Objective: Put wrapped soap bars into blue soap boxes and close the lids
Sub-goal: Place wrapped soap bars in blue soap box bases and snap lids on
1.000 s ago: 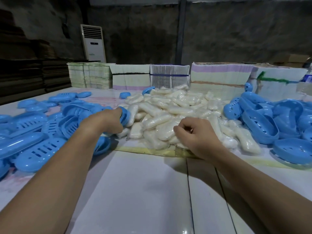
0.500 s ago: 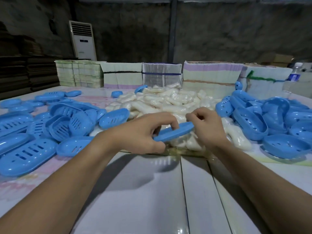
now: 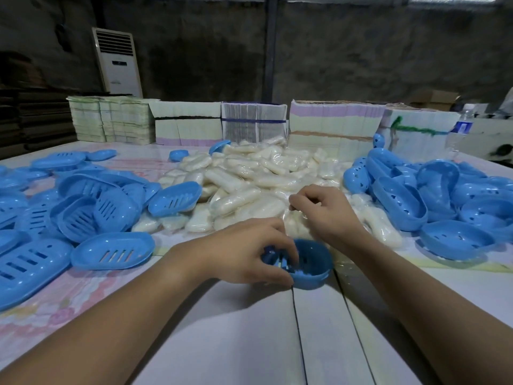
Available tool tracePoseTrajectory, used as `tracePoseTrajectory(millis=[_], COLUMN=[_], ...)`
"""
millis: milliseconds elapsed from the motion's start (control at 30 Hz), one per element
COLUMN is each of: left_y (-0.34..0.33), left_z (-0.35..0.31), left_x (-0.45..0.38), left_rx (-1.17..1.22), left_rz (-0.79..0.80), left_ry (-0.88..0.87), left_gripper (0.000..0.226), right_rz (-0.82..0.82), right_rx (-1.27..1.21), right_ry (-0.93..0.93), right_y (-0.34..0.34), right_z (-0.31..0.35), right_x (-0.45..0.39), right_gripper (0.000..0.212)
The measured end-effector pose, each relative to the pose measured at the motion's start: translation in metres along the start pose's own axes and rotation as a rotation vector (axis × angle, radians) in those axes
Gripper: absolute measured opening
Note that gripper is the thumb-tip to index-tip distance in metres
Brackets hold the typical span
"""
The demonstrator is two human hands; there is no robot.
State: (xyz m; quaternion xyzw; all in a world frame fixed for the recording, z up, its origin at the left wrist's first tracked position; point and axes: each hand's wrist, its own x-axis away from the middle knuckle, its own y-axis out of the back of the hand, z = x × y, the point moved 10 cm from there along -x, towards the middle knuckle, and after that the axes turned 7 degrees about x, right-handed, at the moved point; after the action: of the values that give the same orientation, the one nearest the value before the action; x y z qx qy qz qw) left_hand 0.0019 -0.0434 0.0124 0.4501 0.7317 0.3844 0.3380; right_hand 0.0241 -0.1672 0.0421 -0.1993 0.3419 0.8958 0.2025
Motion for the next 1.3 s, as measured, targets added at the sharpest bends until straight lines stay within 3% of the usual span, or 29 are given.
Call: tracePoseTrajectory(millis=[233, 367, 500, 667, 767, 933, 1067, 1167, 1300], left_y=[-0.001, 0.002, 0.012, 0.019, 0.019, 0.022, 0.02, 0.016, 0.012], left_z=[0.009, 0.018, 0.029, 0.037, 0.037, 0.039, 0.039, 0.034, 0.031], left_x=[-0.009, -0.02, -0.026, -0.027, -0.024, -0.02, -0.019, -0.017, -0.015], left_rx=[-0.055, -0.093, -0.027, 0.012, 0.042, 0.129, 0.171, 0.268, 0.299], left_rz=[-0.024, -0.046, -0.053, -0.123, -0.146, -0.194, -0.199, -0.184, -0.171], left_ry=[-0.007, 0.004, 0.007, 0.017, 0.0, -0.008, -0.005, -0.015, -0.001], left_gripper=[0.013, 0.013, 0.01, 0.015, 0.021, 0.007, 0.01, 0.014, 0.015], right_rz=[-0.038, 0.025, 0.144, 0.138, 0.281, 0.547, 0.589, 0.601, 0.56], right_rx=[0.123, 0.378, 0.649, 0.773, 0.765, 0.751, 0.953, 1.098, 1.083], right_ry=[0.058, 0.059, -0.041, -0.093, -0.033, 0.092, 0.059, 0.083, 0.093], right_y=[0.007, 0.008, -0.002, -0.006, -0.014, -0.015, -0.015, -0.027, -0.024], right_z=[0.008, 0.001, -0.019, -0.02, -0.019, -0.018, -0.025, -0.032, -0.035], right_x=[-0.001, -0.006, -0.009, -0.016, -0.018, -0.015, -0.016, -0.015, -0.016], right_gripper=[0.016, 0.008, 0.04, 0.044, 0.042, 0.045, 0.065, 0.069, 0.065])
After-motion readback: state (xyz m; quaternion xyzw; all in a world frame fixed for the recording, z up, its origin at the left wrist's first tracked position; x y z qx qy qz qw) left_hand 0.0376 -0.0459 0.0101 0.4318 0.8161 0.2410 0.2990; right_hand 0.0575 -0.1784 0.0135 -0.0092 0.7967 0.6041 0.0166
